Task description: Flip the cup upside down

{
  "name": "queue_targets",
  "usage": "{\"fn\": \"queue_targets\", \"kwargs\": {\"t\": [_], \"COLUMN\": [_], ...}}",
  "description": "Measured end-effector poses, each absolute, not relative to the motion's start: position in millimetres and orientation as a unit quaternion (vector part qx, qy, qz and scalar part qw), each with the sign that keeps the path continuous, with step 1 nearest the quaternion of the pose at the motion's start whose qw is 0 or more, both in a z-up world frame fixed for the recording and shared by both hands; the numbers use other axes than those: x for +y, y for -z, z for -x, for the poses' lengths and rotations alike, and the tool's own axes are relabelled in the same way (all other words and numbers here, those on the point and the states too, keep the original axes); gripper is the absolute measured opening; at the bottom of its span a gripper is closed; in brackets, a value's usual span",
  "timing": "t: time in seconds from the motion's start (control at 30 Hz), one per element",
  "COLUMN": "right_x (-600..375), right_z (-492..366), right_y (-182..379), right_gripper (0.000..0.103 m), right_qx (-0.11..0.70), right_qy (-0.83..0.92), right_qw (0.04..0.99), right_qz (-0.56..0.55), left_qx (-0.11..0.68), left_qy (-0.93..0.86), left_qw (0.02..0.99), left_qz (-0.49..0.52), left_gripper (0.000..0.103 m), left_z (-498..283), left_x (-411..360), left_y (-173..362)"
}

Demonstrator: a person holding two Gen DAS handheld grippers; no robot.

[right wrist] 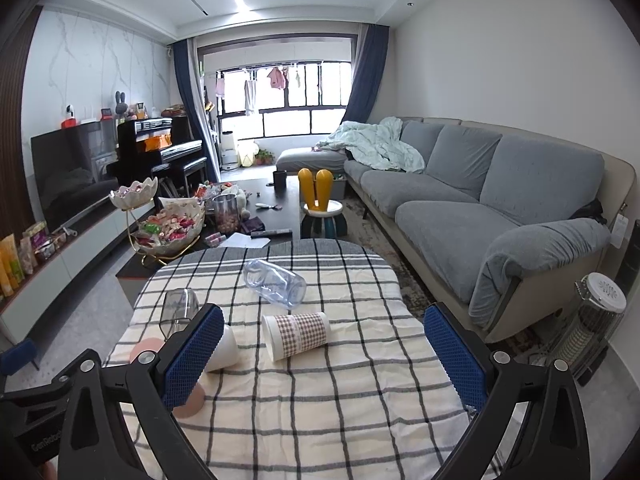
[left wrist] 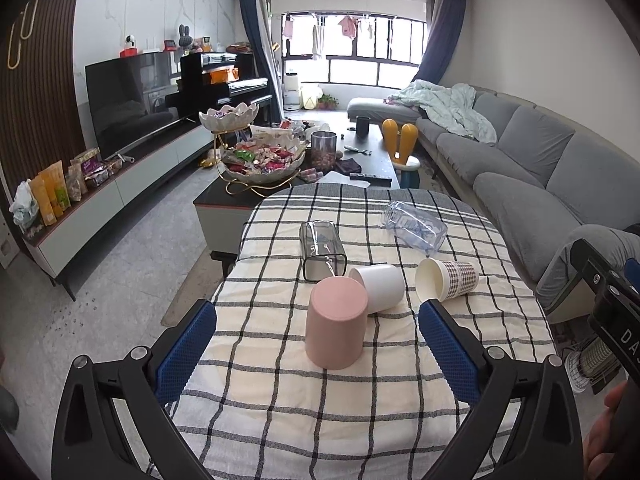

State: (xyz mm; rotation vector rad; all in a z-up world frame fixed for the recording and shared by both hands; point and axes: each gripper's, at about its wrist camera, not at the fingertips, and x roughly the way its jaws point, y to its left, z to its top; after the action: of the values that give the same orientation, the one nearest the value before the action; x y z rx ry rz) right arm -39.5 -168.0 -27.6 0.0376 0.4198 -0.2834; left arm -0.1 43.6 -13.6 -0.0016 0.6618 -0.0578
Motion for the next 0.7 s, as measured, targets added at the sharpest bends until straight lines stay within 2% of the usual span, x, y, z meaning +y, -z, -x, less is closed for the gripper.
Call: {"fn": "queue_targets", "kwargs": {"t": [0.7], "right_x": [-163.2], "right_z": [39.6], "right_y": [25.4], "right_gripper": [0.101], "right_qx": [0.210], "right_qy": [0.137], "right_qw": [0.968], "right_qz": [-0.019], "left_qx": [0.325], "left_qy": [0.029], "left_qw": [0.945], "left_qz": [0.002], "left_gripper": [0.103], "left_z": [-0.5], "left_x": [41.8], "left_y": [13.1]}}
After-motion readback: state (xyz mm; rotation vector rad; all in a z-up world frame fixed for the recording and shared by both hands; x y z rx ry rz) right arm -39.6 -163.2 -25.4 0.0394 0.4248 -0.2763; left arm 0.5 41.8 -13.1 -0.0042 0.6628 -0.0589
